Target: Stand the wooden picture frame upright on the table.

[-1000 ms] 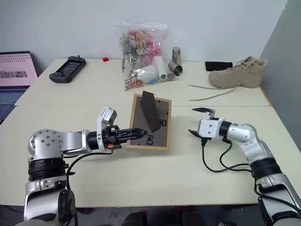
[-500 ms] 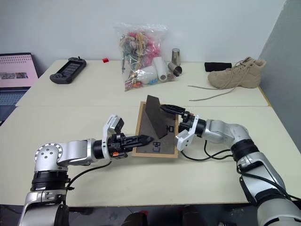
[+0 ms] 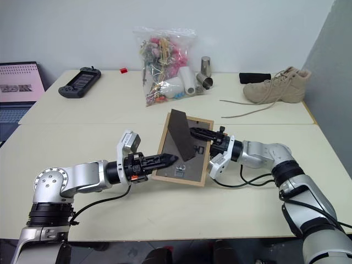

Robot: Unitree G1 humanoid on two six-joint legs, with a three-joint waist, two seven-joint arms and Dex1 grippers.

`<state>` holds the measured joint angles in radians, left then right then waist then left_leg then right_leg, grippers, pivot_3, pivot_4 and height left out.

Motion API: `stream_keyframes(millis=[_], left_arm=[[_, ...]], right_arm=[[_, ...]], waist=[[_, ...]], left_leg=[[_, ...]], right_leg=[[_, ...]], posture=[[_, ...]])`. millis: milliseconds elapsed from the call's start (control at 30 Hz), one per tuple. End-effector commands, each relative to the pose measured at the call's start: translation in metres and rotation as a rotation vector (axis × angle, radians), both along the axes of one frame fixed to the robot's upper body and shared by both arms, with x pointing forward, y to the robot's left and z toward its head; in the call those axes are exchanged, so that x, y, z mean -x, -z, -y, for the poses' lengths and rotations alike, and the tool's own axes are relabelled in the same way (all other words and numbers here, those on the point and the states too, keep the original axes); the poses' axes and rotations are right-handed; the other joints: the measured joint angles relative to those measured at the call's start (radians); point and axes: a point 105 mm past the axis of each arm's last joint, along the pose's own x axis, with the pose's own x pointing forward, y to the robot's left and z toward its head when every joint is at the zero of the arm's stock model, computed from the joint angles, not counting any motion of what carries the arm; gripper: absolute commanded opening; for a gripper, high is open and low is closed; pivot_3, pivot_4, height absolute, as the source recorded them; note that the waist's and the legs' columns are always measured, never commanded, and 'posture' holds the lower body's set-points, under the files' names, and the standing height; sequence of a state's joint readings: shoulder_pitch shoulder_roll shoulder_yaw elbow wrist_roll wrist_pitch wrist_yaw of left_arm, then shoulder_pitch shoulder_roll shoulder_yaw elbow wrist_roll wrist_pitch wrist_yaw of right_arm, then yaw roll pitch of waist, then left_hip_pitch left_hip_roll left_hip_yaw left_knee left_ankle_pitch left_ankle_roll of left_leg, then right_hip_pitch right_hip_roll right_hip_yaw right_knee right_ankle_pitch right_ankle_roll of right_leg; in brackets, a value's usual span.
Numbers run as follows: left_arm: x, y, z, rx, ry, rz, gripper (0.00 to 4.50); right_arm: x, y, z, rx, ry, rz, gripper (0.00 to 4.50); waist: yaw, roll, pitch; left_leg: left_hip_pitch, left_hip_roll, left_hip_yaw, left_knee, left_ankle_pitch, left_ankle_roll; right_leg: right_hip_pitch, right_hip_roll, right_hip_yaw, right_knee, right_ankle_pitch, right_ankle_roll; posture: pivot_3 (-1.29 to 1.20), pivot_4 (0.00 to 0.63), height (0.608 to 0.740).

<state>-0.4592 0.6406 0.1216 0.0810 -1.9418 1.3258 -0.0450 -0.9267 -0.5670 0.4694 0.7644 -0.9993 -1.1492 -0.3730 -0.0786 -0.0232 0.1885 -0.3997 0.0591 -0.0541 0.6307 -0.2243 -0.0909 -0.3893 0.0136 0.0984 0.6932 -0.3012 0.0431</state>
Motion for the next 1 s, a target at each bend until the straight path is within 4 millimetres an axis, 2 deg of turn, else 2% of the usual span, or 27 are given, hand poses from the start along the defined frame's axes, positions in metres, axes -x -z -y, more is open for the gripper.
stream_keyframes(millis=[33, 100, 233, 300, 400, 467, 500, 600, 767, 833, 933, 1000], left_arm=[[-0.001, -0.019, -0.01, 0.021, -0.013, 0.061, 3.28], [-0.007, -0.026, -0.021, 0.003, -0.058, 0.086, 3.57], [-0.007, -0.033, -0.033, -0.094, -0.084, 0.174, 4.49], [-0.004, -0.033, -0.036, -0.195, -0.09, 0.245, 4.5], [0.0, -0.038, -0.038, -0.328, -0.105, 0.385, 4.5], [-0.008, -0.037, -0.042, -0.439, -0.177, 0.479, 4.5], [-0.011, -0.038, -0.042, -0.535, -0.208, 0.575, 4.5], [-0.018, -0.038, -0.04, -0.721, -0.271, 0.785, 4.5], [-0.018, -0.04, -0.036, -0.806, -0.3, 0.984, 4.5], [-0.019, -0.039, -0.041, -0.854, -0.33, 1.047, 4.5], [-0.018, -0.03, -0.049, -0.886, -0.348, 1.039, 4.5], [-0.014, -0.027, -0.049, -0.871, -0.347, 1.024, 4.5]], right_arm=[[-0.002, -0.02, 0.003, -0.05, 0.002, 0.051, 0.9], [-0.004, -0.019, 0.007, -0.051, 0.019, 0.04, 0.86], [-0.01, -0.023, 0.011, -0.107, 0.041, -0.047, 0.86], [-0.016, -0.022, 0.01, -0.141, 0.062, -0.156, 0.85], [-0.028, -0.02, 0.004, -0.222, 0.093, -0.44, 0.85], [-0.037, -0.021, 0.001, -0.279, 0.1, -0.665, 0.85], [-0.042, -0.02, -0.001, -0.318, 0.093, -0.833, 0.85], [-0.043, -0.021, -0.009, -0.391, 0.003, -1.203, 0.85], [-0.032, -0.025, -0.019, -0.386, -0.116, -1.517, 0.85], [-0.026, -0.017, -0.026, -0.356, -0.167, -1.693, 0.85], [-0.03, -0.004, -0.031, -0.378, -0.174, -1.837, 0.85], [-0.033, 0.006, -0.034, -0.39, -0.166, -1.867, 0.85]], waist=[[-0.001, 0.0, 0.0], [-0.002, 0.0, 0.0], [-0.003, 0.0, 0.0], [-0.004, 0.0, 0.0], [-0.008, -0.003, 0.002], [-0.008, -0.002, 0.002], [-0.006, -0.001, 0.003], [0.002, -0.001, 0.003], [0.022, -0.001, 0.003], [0.021, -0.001, 0.003], [0.02, -0.001, 0.003], [0.021, -0.001, 0.003]], left_leg=[[0.0, 0.0, 0.0, 0.0, 0.0, 0.0], [0.0, 0.0, 0.0, 0.0, 0.0, 0.001], [0.0, 0.0, 0.0, 0.0, -0.001, 0.001], [0.0, 0.0, 0.0, 0.0, -0.001, 0.001], [0.0, 0.002, 0.0, -0.001, -0.001, 0.001], [0.0, 0.002, 0.0, -0.001, 0.0, 0.0], [0.0, 0.002, 0.0, -0.001, 0.0, -0.001], [0.0, 0.003, -0.001, -0.001, 0.001, -0.002], [-0.001, 0.003, 0.0, -0.001, -0.001, 0.001], [-0.001, 0.003, 0.001, -0.002, -0.001, 0.001], [-0.001, 0.003, 0.002, -0.002, -0.001, 0.001], [-0.001, 0.003, 0.002, -0.002, -0.001, 0.001]], right_leg=[[0.0, 0.0, 0.0, 0.0, 0.0, 0.0], [0.0, 0.0, 0.0, 0.0, 0.0, 0.0], [0.0, 0.0, 0.0, 0.0, 0.0, 0.0], [0.0, 0.0, 0.0, 0.0, 0.0, 0.0], [0.001, 0.001, -0.001, -0.002, 0.0, -0.001], [0.002, 0.0, -0.001, -0.002, 0.0, -0.001], [0.002, 0.0, -0.001, -0.001, 0.0, -0.001], [0.002, 0.0, -0.003, -0.001, 0.0, -0.001], [0.0, 0.001, -0.002, -0.002, 0.0, -0.001], [0.0, 0.001, -0.002, -0.003, -0.001, -0.001], [0.0, 0.001, -0.001, -0.004, -0.001, -0.001], [-0.001, 0.002, -0.001, -0.004, -0.001, -0.001]], posture=[[0.0, 0.15, 0.74], [0.0, 0.15, 0.74], [0.0, 0.15, 0.74], [0.0, 0.15, 0.74], [0.0, 0.15, 0.74], [0.0, 0.15, 0.74], [0.0, 0.15, 0.74], [0.0, 0.15, 0.74], [0.0, 0.15, 0.74], [0.0, 0.15, 0.74], [0.0, 0.15, 0.74], [0.0, 0.15, 0.74]])
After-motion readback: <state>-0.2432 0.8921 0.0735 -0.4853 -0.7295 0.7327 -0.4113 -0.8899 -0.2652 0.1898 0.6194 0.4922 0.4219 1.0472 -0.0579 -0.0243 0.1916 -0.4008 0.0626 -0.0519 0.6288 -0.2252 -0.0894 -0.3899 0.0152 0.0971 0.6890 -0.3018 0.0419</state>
